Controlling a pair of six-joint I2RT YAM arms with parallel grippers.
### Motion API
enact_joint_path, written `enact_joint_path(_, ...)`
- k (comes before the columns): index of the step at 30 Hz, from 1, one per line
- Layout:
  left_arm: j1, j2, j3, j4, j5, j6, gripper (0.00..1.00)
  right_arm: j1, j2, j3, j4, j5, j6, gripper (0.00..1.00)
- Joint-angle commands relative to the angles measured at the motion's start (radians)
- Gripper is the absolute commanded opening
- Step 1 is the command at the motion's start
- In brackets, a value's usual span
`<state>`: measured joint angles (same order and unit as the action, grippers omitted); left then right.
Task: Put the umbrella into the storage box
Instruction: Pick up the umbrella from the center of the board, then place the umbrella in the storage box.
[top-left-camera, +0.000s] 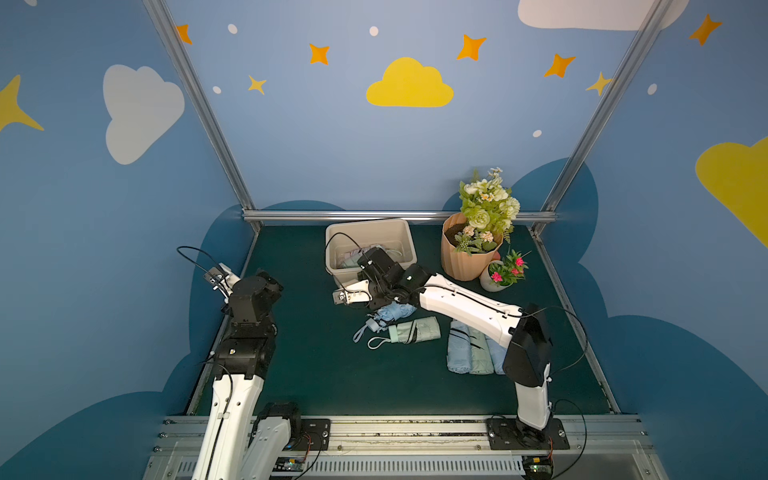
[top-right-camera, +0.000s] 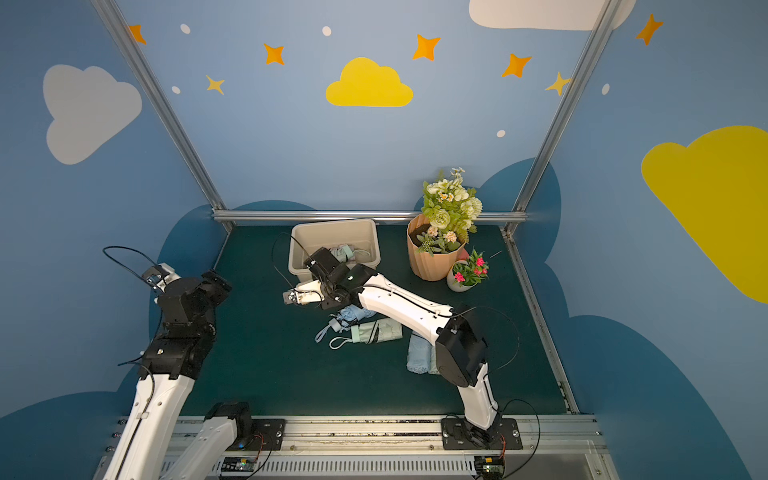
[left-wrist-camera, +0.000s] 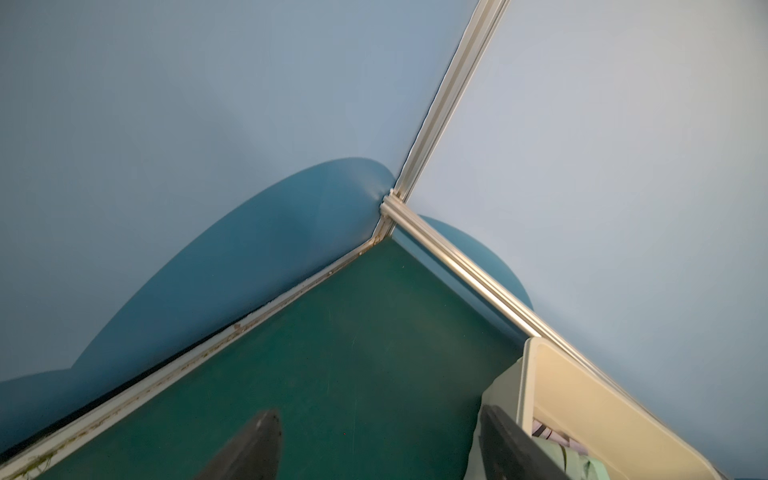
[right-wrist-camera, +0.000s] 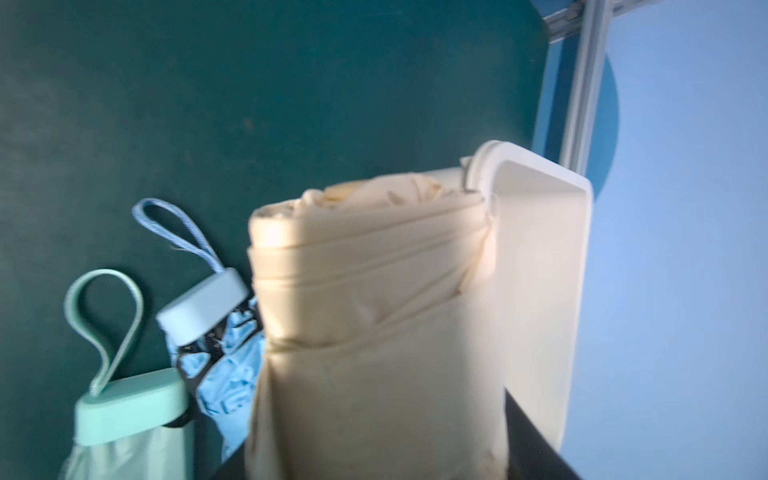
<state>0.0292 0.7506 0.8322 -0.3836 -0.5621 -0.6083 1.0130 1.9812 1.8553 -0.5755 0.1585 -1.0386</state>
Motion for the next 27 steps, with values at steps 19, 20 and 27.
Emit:
enact_joint_path(19, 0.012, -0.061, -0.099, -0.048, -0.016, -0.11, 0.8, -0.149, 0.343, 0.479, 0.105, 0.004, -0.003, 0.53)
enact_joint_path(20, 0.012, -0.062, -0.103, -0.047, -0.014, -0.107, 0.8, -0.157, 0.36, 0.496, 0.111, -0.005, 0.009, 0.53)
enact_joint_path(27, 0.012, -0.029, -0.106, -0.035, 0.017, -0.118, 0.79, -0.192, 0.428, 0.524, 0.146, -0.103, 0.04, 0.54)
